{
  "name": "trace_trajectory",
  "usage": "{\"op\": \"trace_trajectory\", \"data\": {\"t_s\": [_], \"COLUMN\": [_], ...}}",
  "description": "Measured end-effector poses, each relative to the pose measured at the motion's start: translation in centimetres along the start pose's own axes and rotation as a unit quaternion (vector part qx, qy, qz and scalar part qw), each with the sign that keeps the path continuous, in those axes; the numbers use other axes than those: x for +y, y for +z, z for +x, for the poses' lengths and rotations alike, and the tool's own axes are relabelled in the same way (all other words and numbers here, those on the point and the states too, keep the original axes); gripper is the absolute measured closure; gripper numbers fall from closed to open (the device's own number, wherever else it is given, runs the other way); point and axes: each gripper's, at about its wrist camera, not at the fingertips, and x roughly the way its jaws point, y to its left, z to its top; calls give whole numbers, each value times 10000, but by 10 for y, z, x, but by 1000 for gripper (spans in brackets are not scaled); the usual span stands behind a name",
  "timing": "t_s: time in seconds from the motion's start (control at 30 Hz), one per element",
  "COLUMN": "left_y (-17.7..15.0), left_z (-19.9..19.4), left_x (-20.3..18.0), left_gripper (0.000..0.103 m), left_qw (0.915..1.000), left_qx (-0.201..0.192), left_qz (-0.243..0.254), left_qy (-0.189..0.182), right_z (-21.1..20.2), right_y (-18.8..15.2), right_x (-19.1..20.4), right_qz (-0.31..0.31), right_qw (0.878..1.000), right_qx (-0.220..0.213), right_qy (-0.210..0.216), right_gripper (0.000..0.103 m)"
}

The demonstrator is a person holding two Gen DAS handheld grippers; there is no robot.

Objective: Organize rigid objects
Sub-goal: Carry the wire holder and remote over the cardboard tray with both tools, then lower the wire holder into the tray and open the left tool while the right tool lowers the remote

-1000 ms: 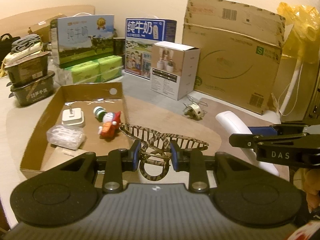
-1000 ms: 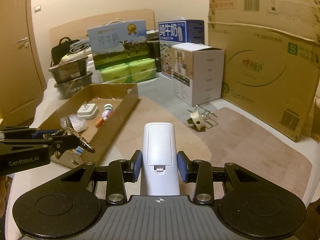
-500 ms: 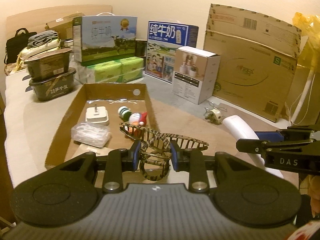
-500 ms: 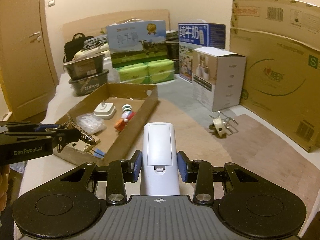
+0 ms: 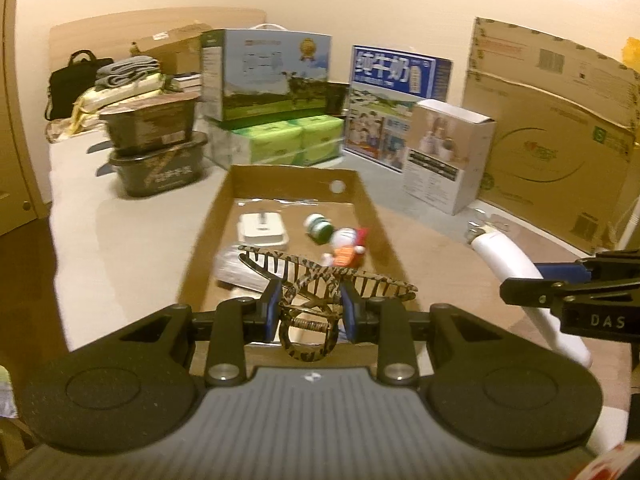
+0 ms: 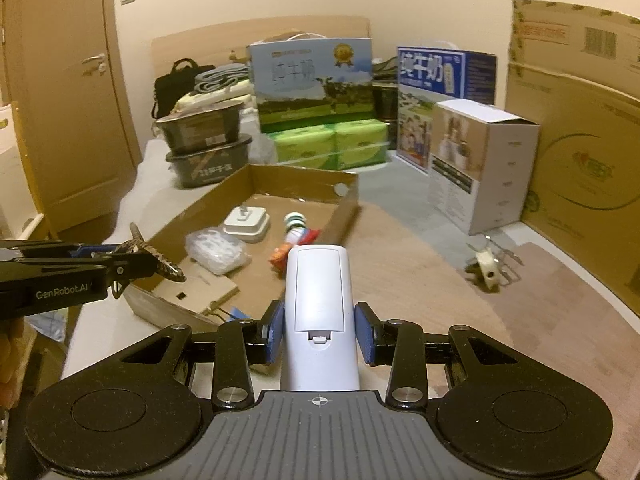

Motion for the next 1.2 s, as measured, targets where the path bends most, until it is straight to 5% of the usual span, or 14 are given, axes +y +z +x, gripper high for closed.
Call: {"op": "trace_trajectory", "data": {"t_s": [0.43, 1.2], "left_y": [19, 12], "left_z": [28, 90], "left_x": [37, 39], "left_gripper": [76, 76], "left_qw": [9997, 9981], "left_qx": [57, 438], "left_qz": [162, 410], "left_qy": [152, -126], "right_z": [48, 112], "right_y": [28, 34], "right_x": [25, 17], "right_qz": [31, 369], "right_qw": [9996, 9987], "right_qx": [11, 255], "right_qy": [271, 234], "right_gripper": [65, 65]}}
